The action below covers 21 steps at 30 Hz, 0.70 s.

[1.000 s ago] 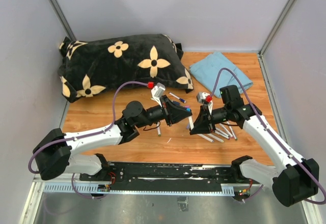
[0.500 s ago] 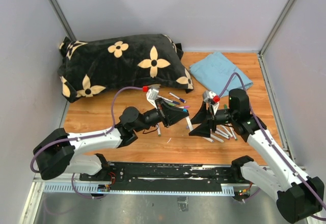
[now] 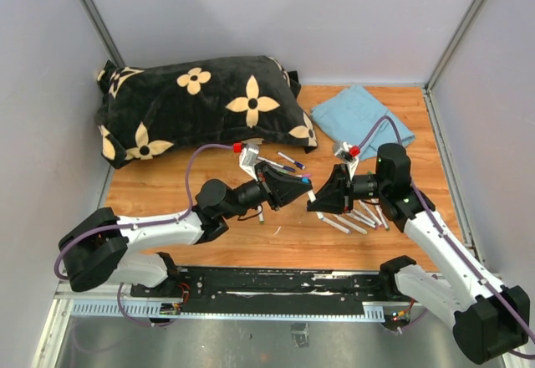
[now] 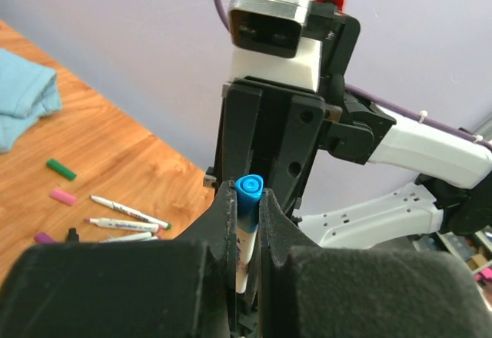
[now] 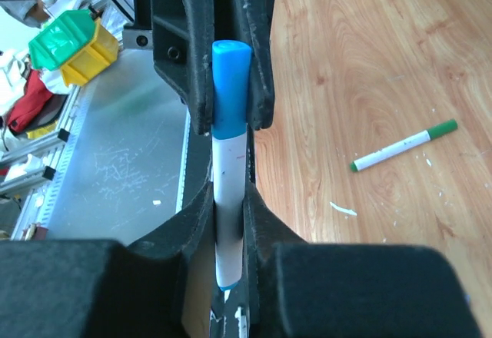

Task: Open the pen caps
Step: Open the pen cap from the pen.

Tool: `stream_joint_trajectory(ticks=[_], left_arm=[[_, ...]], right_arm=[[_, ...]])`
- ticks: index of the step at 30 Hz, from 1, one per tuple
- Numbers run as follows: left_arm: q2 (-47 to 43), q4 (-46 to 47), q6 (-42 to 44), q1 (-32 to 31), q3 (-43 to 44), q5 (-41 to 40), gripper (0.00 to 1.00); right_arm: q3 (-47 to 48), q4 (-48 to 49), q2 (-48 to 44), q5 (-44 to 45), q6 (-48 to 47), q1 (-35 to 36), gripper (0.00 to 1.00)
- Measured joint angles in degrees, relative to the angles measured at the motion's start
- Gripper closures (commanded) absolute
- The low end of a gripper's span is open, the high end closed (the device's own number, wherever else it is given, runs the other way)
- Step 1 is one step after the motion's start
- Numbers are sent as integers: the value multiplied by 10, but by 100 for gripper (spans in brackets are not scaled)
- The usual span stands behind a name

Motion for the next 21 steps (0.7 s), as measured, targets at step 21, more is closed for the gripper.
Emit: stream_joint_trajectory(ticks=[21], left_arm=[[-134,-7,69,129,46,-137,100]], right_arm=[[24,-92,50,-10,-75,4,99]])
